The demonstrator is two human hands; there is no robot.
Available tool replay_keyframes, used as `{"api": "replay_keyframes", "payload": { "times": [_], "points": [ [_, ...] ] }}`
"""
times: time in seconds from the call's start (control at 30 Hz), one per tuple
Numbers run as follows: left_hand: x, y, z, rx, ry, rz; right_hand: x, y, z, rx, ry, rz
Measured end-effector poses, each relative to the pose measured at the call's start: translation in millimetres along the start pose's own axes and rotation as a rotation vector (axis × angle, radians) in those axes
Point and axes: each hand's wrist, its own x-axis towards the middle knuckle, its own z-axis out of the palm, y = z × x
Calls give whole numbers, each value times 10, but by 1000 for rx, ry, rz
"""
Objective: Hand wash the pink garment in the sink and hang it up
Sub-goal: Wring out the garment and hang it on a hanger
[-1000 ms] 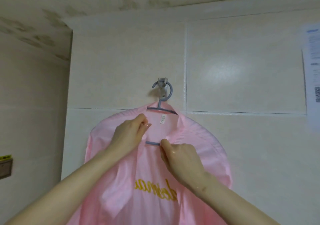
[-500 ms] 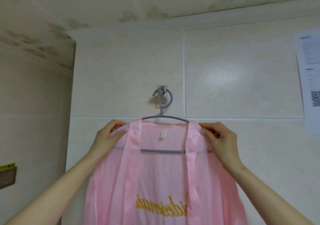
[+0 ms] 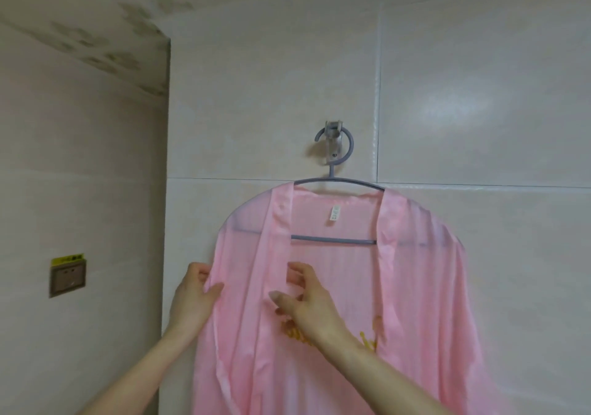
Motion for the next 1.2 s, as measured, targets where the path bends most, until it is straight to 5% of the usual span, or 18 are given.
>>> {"api": "replay_keyframes", "payload": {
  "times": [0.13,0.3,0.47,0.6,0.7,0.77,0.83,0.97,1.1,1.2],
  "points": [
    [-135,-321,-149,109,-3,-34,65,24,125,72,7,104],
    [-111,-419,-556,188,-46,-120,-62,-105,-35,-219,106,31],
    [-47,-516,-806,206,-154,-93,-350,-455,-120,-64,-392,7],
    [-77,-567,-939,319,-149,-92,-350,-489,-140,-444,-166,47],
    [-99,-598,-1096,440,-148,-100,-432,-619,-198,-195,-438,81],
    [-120,-605,-1176,481,-147,-91,-384,-628,-208,-62,-394,127],
    [-128,-621,-1222,425,-137,-66,-383,-591,-183,-199,-254,71],
    [-162,-695,-1352,43,-82,-103,-508,-652,-124,11,-407,74],
    [-221,-768,-1497,1,-112,-115,-405,-481,-191,-461,-54,-26],
    [-318,-676,-1500,-15,-119,-100,-485,-520,-250,-139,-305,28]
  ]
}}
